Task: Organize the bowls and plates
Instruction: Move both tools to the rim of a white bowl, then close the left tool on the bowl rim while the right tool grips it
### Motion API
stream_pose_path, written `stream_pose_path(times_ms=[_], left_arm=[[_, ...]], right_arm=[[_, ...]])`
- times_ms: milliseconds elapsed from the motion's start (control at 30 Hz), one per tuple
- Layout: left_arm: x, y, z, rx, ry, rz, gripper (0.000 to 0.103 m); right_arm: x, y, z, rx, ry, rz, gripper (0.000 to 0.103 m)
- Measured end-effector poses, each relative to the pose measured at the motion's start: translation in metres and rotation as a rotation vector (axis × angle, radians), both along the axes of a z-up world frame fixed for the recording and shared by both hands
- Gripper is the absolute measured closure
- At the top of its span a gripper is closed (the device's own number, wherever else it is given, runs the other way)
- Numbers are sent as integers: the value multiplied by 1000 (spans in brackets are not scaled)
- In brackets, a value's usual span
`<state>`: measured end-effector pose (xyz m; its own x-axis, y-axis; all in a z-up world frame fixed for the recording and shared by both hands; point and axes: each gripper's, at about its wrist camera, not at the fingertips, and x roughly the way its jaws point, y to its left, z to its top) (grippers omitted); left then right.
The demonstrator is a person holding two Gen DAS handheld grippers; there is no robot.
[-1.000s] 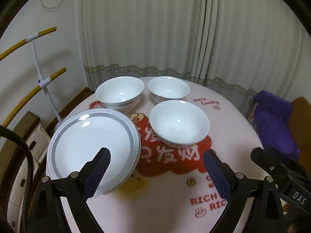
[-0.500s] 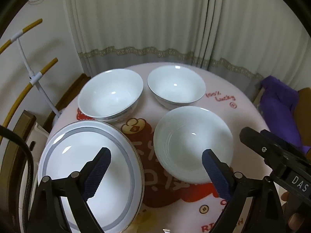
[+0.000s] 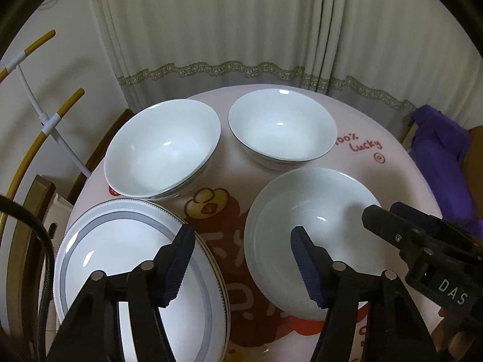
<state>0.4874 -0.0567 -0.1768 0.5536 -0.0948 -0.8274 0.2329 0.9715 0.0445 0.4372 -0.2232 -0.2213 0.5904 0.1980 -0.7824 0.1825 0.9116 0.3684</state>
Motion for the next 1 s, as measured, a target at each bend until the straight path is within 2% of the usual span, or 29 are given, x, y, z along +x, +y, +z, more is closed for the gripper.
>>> stream_pose_path(times_ms=[333, 400, 533, 600, 733, 800, 1000], left_arm=[[2, 0, -13, 17, 21, -11, 53], [2, 0, -13, 19, 18, -11, 62], [2, -3, -15, 27, 25, -24, 67], [1, -4, -15, 30, 27, -34, 77], [-1, -5, -13, 18, 25, -49, 79], [-1, -6, -12, 17, 27, -55, 83], [-2, -5, -12, 21, 21, -54, 84]], right_arm=[[3, 10, -7, -15, 24, 22, 58], [3, 12, -8, -19, 28, 24, 64], [3, 17, -10, -24, 36, 30, 71], [3, 18, -10, -27, 36, 35, 74], [2, 21, -10, -23, 36, 46, 82], [1, 22, -8, -21, 32, 51, 84], [-2, 25, -5, -25, 29, 53, 88]])
